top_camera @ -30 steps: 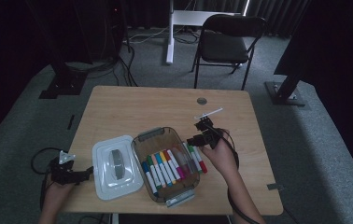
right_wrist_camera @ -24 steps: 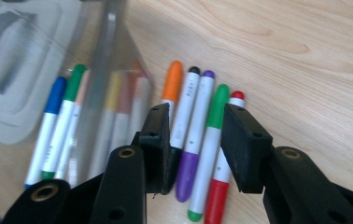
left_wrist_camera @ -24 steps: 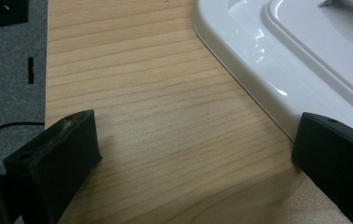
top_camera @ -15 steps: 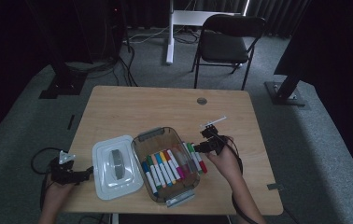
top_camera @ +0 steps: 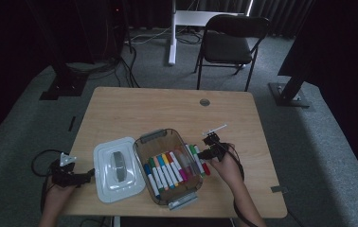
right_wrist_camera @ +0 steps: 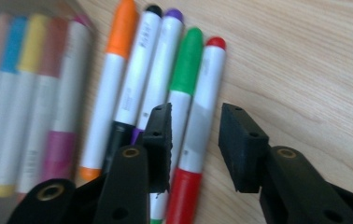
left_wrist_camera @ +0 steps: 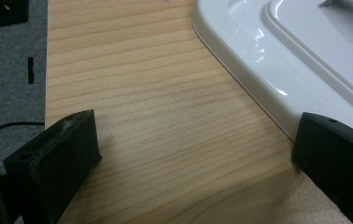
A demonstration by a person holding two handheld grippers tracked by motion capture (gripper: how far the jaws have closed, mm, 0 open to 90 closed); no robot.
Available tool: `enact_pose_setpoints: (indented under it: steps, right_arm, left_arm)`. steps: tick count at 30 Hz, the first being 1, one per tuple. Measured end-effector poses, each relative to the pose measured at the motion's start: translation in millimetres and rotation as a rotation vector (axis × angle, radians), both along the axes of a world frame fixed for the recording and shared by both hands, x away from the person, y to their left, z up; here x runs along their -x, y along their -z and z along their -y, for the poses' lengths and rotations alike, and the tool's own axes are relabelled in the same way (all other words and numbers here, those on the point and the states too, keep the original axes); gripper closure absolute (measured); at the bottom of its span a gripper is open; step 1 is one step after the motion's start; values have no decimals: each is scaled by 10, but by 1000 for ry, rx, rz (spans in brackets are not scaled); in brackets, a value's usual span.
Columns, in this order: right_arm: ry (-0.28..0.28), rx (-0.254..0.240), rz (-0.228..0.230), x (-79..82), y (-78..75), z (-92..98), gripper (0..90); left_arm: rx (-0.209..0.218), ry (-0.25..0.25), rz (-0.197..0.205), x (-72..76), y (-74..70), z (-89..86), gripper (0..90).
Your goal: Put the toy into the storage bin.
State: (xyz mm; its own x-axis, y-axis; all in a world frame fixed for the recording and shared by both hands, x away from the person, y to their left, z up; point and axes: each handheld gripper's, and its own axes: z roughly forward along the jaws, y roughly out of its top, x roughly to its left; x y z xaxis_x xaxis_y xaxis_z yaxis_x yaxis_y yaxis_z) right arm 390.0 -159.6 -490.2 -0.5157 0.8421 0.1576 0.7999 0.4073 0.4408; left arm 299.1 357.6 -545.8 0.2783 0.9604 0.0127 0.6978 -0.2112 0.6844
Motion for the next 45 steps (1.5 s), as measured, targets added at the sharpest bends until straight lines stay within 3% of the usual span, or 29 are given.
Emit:
enact_pose_setpoints:
  steps: [10,21,25,32,45]
  right_arm:
    - [16,51,-42,-54,186,10,705]
    - [68,61,-64,-84,186,53,763]
    - [117,34,-56,-78,57,109,764]
    - [143,-9,-6,-1,-296,157,764]
    - [74,-96,94,192,-950,-59,764]
  left_arm:
    - [0,0,0,0,0,0,12]
    - [0,0,0,0,0,0,12]
    - [1,0,1,0,0,0,12]
    - [0,0,0,0,0,0,12]
    - [-1,1,1,-1,0,-1,12]
